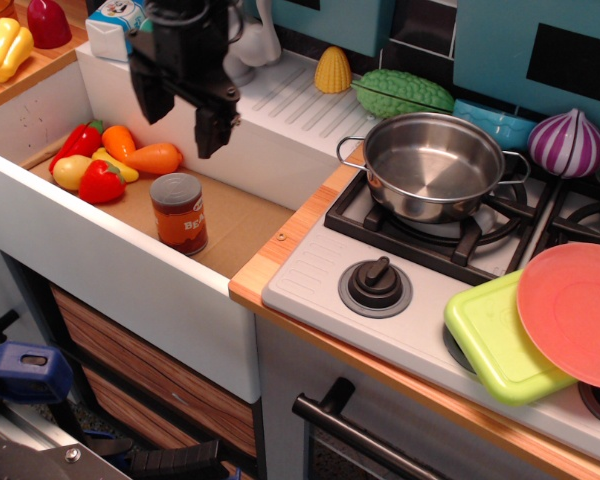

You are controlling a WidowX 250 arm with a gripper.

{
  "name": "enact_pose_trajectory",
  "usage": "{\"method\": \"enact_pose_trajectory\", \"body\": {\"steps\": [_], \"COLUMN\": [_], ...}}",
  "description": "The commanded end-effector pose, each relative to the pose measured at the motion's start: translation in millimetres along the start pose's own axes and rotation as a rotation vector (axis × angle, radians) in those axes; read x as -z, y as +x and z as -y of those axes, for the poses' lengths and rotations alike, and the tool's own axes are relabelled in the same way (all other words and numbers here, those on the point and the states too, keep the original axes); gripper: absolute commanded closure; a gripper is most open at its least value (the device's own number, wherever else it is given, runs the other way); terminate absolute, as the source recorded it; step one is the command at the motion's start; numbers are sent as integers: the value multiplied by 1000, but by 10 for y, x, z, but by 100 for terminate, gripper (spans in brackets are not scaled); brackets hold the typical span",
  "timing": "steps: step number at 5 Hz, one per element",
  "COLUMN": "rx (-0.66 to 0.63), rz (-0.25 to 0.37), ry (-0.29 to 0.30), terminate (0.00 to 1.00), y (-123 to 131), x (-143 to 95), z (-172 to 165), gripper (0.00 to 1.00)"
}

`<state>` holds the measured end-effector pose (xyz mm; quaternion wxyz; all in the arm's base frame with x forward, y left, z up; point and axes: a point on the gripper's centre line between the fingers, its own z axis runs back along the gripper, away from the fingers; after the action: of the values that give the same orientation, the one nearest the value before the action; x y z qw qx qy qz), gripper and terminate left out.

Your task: Put can in pot

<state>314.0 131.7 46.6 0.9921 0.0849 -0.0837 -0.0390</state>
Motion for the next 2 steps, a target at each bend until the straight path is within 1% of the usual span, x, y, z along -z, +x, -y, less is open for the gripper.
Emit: {"method": "enact_pose_trajectory", "body": {"steps": [1,2], "rx": [11,8], "rz": [52,53], "ry": [-3,-23], "terminate": [0,0], "y": [25,-68], "x": [152,251], "z": [-82,-88], "gripper": [0,0]}}
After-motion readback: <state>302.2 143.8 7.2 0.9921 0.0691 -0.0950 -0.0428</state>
